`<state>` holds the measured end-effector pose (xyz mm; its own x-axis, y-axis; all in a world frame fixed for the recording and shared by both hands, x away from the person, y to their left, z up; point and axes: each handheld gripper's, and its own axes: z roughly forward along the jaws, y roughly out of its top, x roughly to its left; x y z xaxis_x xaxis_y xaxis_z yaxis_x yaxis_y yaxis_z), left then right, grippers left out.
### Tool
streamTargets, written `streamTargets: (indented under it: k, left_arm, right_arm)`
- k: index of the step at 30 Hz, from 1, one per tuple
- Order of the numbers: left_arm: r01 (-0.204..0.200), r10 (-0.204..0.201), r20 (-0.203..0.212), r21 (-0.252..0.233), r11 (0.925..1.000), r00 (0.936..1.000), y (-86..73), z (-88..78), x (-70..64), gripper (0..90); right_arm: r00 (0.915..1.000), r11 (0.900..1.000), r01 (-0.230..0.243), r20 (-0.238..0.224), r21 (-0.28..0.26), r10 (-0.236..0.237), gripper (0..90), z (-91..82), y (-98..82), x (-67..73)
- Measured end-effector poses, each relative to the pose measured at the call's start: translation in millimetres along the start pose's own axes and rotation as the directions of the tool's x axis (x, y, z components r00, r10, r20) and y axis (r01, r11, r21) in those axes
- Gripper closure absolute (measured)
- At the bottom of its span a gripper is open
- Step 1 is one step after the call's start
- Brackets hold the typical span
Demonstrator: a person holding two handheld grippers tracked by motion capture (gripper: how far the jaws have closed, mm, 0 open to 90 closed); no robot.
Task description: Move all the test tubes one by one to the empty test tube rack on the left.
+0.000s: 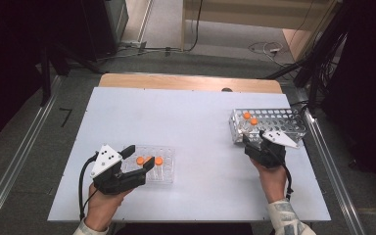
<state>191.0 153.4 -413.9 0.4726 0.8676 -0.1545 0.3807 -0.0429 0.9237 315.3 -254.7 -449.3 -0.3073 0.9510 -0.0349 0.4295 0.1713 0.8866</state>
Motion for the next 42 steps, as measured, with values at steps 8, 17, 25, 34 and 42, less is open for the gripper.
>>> streamTargets:
  k: [8, 17, 25, 34, 42]
  left_arm:
    - [0.002, -0.002, -0.001, 0.0, 1.0, 1.0, -0.3, 0.1, 0.6, 26.2]
    - [0.002, -0.002, -0.002, -0.001, 1.0, 1.0, -0.2, -0.4, 1.5, 26.2]
    - [0.003, -0.003, -0.004, -0.004, 1.0, 1.0, -0.1, -1.2, 1.9, 26.3]
    - [0.002, -0.002, -0.009, -0.014, 0.9999, 1.0, 0.6, -2.8, 1.9, 26.1]
    - [-0.008, 0.008, -0.008, -0.016, 0.9998, 0.9999, 1.2, -4.2, -0.4, 25.2]
  right_arm:
    - [0.9995, 1.0, 0.0, 0.032, -0.01, 0.0, 51.8, 21.4, 7.8, -8.5]
    - [0.9997, 1.0, -0.004, 0.025, 0.006, 0.004, 64.1, 34.6, 7.4, -10.5]
    - [0.9997, 1.0, -0.003, 0.022, -0.027, 0.004, 71.2, 30.1, 11.3, -11.5]
    - [0.9996, 0.991, 0.002, 0.028, -0.135, 0.002, 71.4, -3.2, 35.7, -10.8]
    - [0.9999, 0.986, -0.013, -0.001, -0.165, 0.013, 71.7, -32.0, 40.9, -12.0]
